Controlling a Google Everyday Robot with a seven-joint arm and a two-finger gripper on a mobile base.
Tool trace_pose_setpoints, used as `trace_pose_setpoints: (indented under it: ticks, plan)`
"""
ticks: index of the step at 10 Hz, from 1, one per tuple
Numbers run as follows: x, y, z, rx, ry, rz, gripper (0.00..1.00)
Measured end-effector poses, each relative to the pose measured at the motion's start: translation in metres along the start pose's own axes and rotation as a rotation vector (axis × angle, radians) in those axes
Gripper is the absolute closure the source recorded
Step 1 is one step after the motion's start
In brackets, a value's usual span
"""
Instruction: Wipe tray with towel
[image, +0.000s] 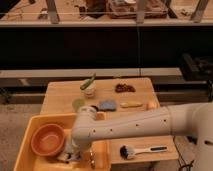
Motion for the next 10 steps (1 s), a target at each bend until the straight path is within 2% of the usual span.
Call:
trace_pose_setpoints:
  ticks: [3, 5, 8, 10]
  plan:
    - [0.011, 0.047, -0.001, -0.039, 0.000, 0.078, 0.90]
    - [0.028, 0.060, 0.002, -0.063, 0.000, 0.109, 0.90]
    - [0.070, 0.065, -0.002, -0.083, 0.023, 0.121, 0.90]
    - [0.094, 0.051, -0.010, -0.084, 0.042, 0.109, 0.90]
